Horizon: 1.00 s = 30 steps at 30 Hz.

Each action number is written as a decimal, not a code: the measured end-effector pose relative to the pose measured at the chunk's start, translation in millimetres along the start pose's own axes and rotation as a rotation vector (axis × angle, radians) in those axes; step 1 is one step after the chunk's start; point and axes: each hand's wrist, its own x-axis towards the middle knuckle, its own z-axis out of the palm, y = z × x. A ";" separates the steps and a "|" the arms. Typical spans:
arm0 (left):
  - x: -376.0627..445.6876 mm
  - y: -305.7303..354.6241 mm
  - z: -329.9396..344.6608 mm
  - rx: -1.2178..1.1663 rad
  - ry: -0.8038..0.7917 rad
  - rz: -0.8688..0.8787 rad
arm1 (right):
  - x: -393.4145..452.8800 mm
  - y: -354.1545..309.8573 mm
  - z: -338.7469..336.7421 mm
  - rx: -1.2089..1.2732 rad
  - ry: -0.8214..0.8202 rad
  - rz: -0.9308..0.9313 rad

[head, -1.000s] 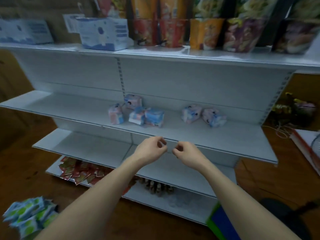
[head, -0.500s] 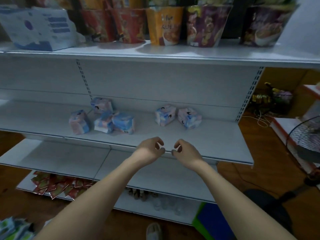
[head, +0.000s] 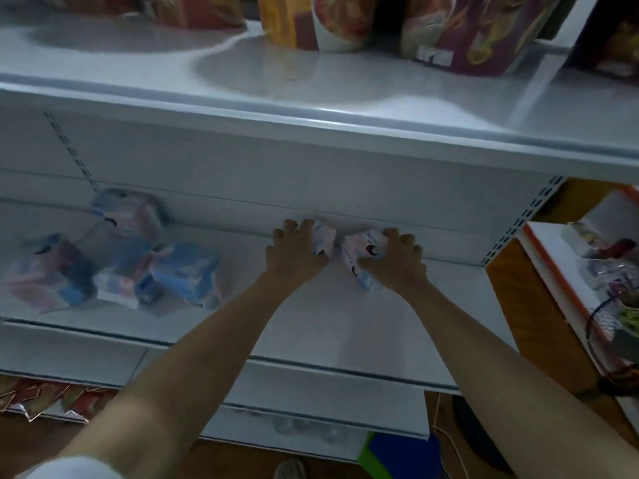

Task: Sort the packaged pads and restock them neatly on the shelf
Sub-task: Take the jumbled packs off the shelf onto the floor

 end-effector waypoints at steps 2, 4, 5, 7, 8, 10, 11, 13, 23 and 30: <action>27.5 -2.5 5.8 0.001 -0.059 -0.030 | 22.6 -3.2 6.9 0.016 -0.044 0.022; 45.3 -5.1 13.3 0.008 -0.114 -0.070 | 37.5 -3.1 14.6 0.010 -0.084 0.033; 49.4 -6.1 18.5 0.011 -0.128 -0.085 | 41.2 -1.6 18.2 0.017 -0.103 0.028; 52.4 -5.9 27.9 0.020 -0.116 -0.105 | 45.3 3.7 24.3 0.031 -0.126 0.006; 52.9 -4.5 30.7 0.027 -0.100 -0.108 | 47.7 6.4 24.5 0.028 -0.128 -0.005; 52.0 -0.4 33.4 0.046 -0.085 -0.110 | 53.6 10.3 20.4 0.006 -0.150 -0.030; 48.8 2.0 34.2 0.060 -0.086 -0.112 | 55.7 11.6 18.0 -0.022 -0.179 -0.045; 37.9 5.8 37.2 0.087 -0.080 -0.125 | 53.4 13.6 13.7 -0.067 -0.259 -0.093; -72.3 20.0 26.8 -0.017 0.015 -0.304 | 1.4 31.1 -0.8 0.294 -0.351 -0.173; -206.3 -16.1 -10.4 -0.012 0.227 -0.527 | -84.3 -22.7 23.0 0.636 -0.314 -0.285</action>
